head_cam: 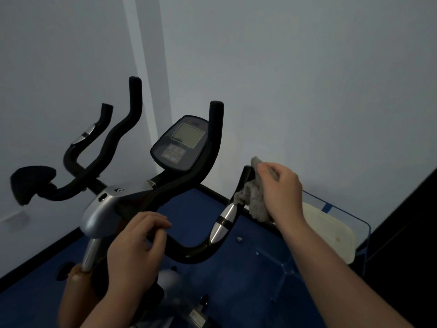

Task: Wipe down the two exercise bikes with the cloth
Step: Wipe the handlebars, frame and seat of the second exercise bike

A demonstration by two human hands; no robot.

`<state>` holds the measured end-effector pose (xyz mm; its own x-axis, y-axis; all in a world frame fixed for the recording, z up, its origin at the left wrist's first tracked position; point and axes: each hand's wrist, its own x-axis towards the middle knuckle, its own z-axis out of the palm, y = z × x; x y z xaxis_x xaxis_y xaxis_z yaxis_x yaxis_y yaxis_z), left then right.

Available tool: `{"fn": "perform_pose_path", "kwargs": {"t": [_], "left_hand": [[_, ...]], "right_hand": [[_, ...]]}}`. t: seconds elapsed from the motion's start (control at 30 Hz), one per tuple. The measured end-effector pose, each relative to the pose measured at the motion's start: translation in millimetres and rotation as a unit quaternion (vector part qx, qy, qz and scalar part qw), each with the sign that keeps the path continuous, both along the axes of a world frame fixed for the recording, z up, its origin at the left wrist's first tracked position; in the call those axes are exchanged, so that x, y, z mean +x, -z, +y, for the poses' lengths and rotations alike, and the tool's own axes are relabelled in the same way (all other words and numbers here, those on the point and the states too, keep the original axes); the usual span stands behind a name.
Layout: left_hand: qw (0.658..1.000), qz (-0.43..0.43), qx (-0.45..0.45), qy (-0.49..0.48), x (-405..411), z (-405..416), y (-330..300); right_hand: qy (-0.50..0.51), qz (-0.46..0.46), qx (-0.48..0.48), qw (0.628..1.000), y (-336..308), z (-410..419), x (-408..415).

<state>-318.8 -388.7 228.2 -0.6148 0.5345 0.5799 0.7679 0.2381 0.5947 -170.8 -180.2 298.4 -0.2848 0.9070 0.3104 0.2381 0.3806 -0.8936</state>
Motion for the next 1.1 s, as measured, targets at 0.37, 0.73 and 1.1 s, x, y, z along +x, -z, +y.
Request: {"fn": "perform_pose_path", "kwargs": {"t": [0.37,0.73,1.1], "left_hand": [[1.000,0.004,0.016,0.011,1,0,-1],[1.000,0.001,0.008,0.022,1,1,-3],[0.998,0.012,0.056,0.039,1,0,-1]], "right_hand": [[-0.134,-0.046,-0.158,0.977,-23,33,4],[0.059,0.073,0.238,0.967,41,-19,-2],[-0.134,-0.163,0.385,0.899,46,-75,-5]]}}
